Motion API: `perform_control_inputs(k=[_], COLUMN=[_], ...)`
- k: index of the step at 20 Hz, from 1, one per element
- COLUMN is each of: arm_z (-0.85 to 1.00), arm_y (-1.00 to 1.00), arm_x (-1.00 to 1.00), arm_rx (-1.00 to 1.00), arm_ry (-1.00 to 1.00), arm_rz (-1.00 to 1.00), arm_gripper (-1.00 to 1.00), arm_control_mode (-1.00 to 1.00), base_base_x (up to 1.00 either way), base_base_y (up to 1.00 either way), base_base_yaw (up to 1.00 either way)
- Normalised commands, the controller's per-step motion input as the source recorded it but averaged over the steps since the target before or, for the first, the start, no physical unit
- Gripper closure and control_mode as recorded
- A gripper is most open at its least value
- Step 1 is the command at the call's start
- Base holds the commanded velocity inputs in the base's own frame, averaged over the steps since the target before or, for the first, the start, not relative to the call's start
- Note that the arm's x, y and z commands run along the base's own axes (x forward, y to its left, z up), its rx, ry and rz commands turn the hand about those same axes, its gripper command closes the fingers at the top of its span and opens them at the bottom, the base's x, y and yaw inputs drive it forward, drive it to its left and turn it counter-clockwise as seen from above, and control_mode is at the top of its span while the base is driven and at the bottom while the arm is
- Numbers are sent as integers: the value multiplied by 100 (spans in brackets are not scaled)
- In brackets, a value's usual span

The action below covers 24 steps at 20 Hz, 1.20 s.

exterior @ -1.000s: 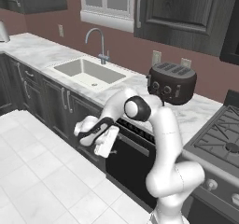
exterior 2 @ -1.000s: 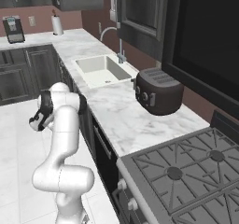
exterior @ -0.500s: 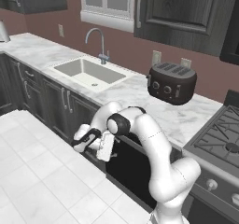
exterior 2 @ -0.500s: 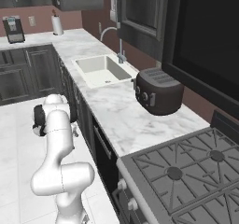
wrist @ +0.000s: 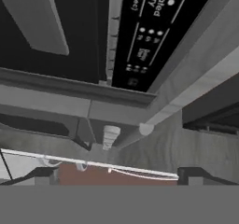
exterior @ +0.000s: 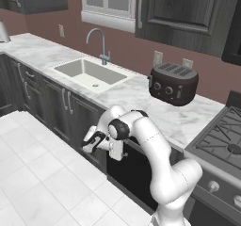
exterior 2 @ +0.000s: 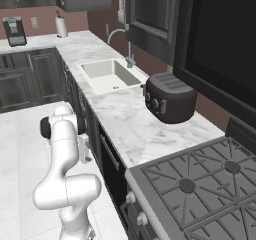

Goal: Open the dishwasher door and pull out the top rack.

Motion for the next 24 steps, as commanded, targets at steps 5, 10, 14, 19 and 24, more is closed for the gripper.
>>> perform_control_inputs(k=[5, 10, 14, 19, 24], arm_z=[-2, -9, -13, -18, -10], arm_y=[-9, 0, 0, 0, -4], arm_x=[0, 5, 21, 18, 43], arm_rx=[-8, 12, 17, 10, 2], arm_ry=[-19, -6, 0, 0, 2], arm_rz=[-3, 21, 35, 36, 17], arm_gripper=[-100, -100, -100, -100, -100], arm_control_mode=[-100, -100, -100, -100, -100], base_base_x=[0, 0, 0, 0, 0], base_base_y=[0, 0, 0, 0, 0], base_base_yaw=[0, 0, 0, 0, 0])
